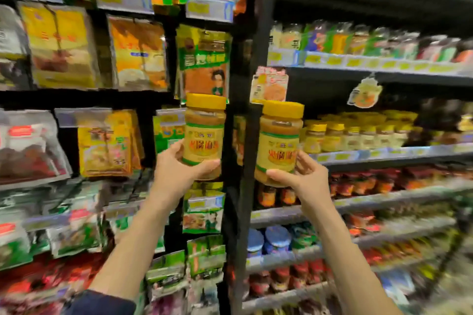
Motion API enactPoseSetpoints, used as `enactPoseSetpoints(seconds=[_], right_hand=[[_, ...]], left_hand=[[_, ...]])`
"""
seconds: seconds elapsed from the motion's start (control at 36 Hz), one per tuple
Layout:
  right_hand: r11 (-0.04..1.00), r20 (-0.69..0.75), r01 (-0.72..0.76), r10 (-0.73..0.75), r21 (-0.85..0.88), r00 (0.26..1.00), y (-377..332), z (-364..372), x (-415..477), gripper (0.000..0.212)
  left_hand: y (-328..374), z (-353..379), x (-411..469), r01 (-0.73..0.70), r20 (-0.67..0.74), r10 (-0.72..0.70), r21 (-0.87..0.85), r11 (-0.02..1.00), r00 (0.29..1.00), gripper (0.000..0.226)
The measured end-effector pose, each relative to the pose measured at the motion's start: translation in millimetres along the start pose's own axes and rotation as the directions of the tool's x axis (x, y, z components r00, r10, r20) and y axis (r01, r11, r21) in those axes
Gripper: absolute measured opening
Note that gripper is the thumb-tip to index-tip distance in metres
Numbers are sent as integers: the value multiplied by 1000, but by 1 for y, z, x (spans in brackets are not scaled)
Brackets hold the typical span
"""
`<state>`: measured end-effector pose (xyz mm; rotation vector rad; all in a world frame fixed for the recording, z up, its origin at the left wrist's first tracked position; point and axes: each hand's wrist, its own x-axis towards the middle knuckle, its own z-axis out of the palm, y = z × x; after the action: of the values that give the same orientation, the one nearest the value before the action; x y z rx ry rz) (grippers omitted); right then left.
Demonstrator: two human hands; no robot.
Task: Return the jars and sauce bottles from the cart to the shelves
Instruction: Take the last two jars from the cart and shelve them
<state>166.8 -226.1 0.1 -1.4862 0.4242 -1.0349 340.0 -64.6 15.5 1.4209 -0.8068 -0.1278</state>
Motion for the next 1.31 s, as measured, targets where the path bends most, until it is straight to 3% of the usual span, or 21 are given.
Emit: enactPoseSetpoints(seconds=[0.25,0.33,0.44,0.56,0.69,0.89,1.31], right_hand=[[993,-188,51,-71,-111,980,-20,-172,0,58],[982,-228,78,-116,-169,967,-28,-227,0,50],[977,-291,85,-141,-196,946,-38,-296,-2,71],[963,-335,100,-183,-250,924,-47,-351,-4,64],[954,-374,119,-221,-276,901,-56,-398,0,57],[952,-435,125,-241,-279,868,-50,-452,33,65],[941,-463,129,-269,-312,845,-20,-556,165,60]], left_hand=[[5,173,-9,-1,161,7,-41,999,987,61],[11,231,-17,-15,208,27,-59,998,978,52],[20,298,-22,-30,279,57,-98,995,958,48],[28,356,-25,-26,320,72,-144,989,945,48],[34,414,-19,-53,355,109,-164,985,928,47],[30,487,7,-62,394,137,-197,978,909,47],[-2,669,112,-64,466,167,-230,971,869,56]])
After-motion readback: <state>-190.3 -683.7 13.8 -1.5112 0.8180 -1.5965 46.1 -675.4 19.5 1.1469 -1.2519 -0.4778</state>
